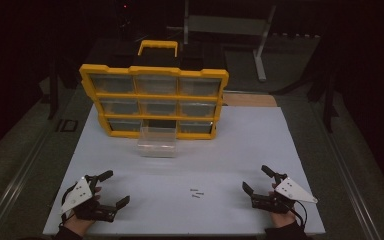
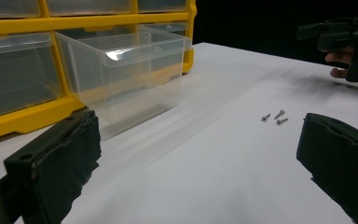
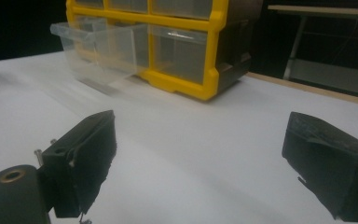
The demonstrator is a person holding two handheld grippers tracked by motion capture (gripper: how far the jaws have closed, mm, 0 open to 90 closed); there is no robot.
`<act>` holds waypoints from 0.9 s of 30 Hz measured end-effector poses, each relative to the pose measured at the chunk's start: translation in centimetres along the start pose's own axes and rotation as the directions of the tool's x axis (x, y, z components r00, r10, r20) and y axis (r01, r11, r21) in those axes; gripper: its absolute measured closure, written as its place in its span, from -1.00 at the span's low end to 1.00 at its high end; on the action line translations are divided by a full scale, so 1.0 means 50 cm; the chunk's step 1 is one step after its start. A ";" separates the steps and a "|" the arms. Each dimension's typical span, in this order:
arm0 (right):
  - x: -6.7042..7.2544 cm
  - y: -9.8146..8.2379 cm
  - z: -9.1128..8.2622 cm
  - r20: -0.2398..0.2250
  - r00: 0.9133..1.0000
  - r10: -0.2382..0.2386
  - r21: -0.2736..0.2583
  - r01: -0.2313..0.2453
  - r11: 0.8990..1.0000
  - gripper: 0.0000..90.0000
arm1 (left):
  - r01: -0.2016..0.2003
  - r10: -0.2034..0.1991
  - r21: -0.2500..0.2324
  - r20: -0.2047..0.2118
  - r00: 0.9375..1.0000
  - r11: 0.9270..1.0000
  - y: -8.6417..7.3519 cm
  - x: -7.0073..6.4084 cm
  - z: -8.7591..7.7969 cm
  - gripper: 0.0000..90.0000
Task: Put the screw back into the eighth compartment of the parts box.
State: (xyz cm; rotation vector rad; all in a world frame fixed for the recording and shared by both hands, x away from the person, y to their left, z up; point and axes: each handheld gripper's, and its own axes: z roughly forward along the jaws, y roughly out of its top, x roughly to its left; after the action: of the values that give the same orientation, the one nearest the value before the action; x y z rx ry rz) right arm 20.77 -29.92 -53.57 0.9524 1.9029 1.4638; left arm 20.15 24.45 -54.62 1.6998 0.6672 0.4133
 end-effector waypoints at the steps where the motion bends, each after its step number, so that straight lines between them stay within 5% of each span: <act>1: 0.001 0.001 0.000 -0.003 1.000 0.002 -0.005 -0.002 1.000 -0.78 | 0.004 -0.004 -0.003 0.000 1.000 1.000 0.000 0.000 -0.001 -1.00; 18: 0.005 0.005 -0.003 0.005 1.000 -0.024 -0.007 0.024 1.000 -0.78 | 0.031 -0.031 -0.002 -0.030 0.999 1.000 0.006 0.001 -0.002 -1.00; 27: 0.004 0.006 -0.007 0.010 1.000 -0.023 -0.011 0.023 1.000 -0.78 | 0.017 -0.017 0.009 -0.096 0.995 1.000 0.041 -0.010 0.003 -1.00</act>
State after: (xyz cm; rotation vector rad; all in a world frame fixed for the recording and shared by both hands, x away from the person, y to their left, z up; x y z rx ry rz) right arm 20.43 -29.92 -53.19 0.9275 1.8909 1.4525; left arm 20.28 23.77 -52.63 1.6902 0.7537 0.4824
